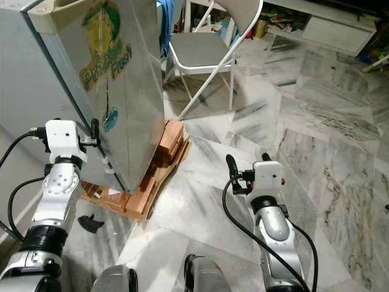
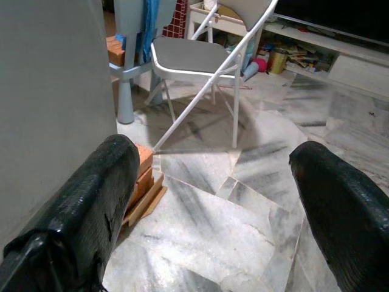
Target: Restocking fridge
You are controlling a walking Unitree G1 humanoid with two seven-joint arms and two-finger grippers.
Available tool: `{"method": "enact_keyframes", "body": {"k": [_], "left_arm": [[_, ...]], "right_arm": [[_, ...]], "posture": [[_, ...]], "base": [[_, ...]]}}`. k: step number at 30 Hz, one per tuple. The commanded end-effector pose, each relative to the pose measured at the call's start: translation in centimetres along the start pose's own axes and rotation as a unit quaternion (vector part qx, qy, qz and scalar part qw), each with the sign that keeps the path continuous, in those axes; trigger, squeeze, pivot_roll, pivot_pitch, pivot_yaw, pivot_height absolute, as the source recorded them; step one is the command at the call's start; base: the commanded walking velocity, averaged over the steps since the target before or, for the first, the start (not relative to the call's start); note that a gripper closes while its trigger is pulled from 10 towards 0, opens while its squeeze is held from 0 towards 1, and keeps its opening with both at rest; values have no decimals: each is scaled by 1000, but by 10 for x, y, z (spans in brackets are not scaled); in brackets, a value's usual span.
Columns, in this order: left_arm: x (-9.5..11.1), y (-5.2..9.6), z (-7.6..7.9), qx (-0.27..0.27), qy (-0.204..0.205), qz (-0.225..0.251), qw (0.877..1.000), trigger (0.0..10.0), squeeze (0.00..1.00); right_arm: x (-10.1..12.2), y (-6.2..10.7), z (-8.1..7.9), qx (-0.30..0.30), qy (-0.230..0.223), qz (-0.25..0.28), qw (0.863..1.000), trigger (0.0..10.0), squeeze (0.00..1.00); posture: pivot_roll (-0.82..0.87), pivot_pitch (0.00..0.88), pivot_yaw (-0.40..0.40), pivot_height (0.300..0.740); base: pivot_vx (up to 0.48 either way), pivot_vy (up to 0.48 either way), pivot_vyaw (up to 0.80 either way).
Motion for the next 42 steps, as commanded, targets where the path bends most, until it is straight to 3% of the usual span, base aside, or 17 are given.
{"method": "enact_keyframes", "body": {"k": [1, 7, 14, 20, 25, 28, 32, 37, 40, 42], "left_arm": [[-2, -1, 12, -24, 2, -1, 1000, 10000, 0], [-1, -7, 29, -70, 12, 3, 997, 10000, 0], [-1, -17, 24, -48, 5, -4, 999, 10000, 0], [0, -26, 9, -4, 2, -18, 1000, 10000, 0], [5, -30, 12, -8, 3, -10, 1000, 10000, 0], [11, -32, 20, -28, -7, 4, 1000, 10000, 0], [26, -36, 47, -92, -12, 30, 995, 10000, 0], [31, -31, 70, -142, -8, 41, 989, 10000, 0], [35, -24, 93, -192, 2, 52, 980, 10000, 0], [35, -23, 96, -197, 5, 53, 979, 10000, 0]], "right_arm": [[0, 3, 3, -4, 7, -4, 1000, 10000, 0], [2, 2, 2, -1, 9, -6, 1000, 10000, 0], [2, 3, 1, -2, 10, -8, 1000, 10000, 0], [2, 4, 4, -6, 11, -9, 1000, 10000, 0], [2, 4, 4, -7, 11, -10, 1000, 10000, 0], [2, 3, 4, -6, 11, -11, 1000, 10000, 0], [-3, 4, 5, -7, 16, -25, 1000, 10000, 0], [-12, 6, 8, -17, 23, -48, 998, 10000, 0], [-14, 5, 8, -19, 16, -53, 998, 10000, 0], [-14, 5, 8, -18, 16, -53, 998, 10000, 0]], "posture": [[-12, 156, -57, 740], [-13, 159, -56, 740], [-23, 160, -52, 740], [-30, 159, -47, 740], [-30, 159, -49, 740], [-26, 160, -54, 740], [-22, 157, -55, 740], [-24, 155, -52, 740], [-22, 155, -50, 740], [-21, 154, -51, 740]], "base": [[0, 0, 0], [0, 0, 0], [0, 0, 0], [0, 0, 0], [0, 0, 0], [0, 0, 0], [0, 0, 0], [0, 0, 0], [0, 0, 0], [0, 0, 0]]}}
Point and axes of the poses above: a point about 5 cm out from each wrist's last joint towards the gripper, its own y axis pointing back from the gripper into the wrist, its own x axis along the axis of the wrist's last joint, z = x × y, the point moved 3 cm from there along -y, pointing out of the wrist towards the gripper, and after that the axes turned 4 degrees about y, right-handed, at the moved point
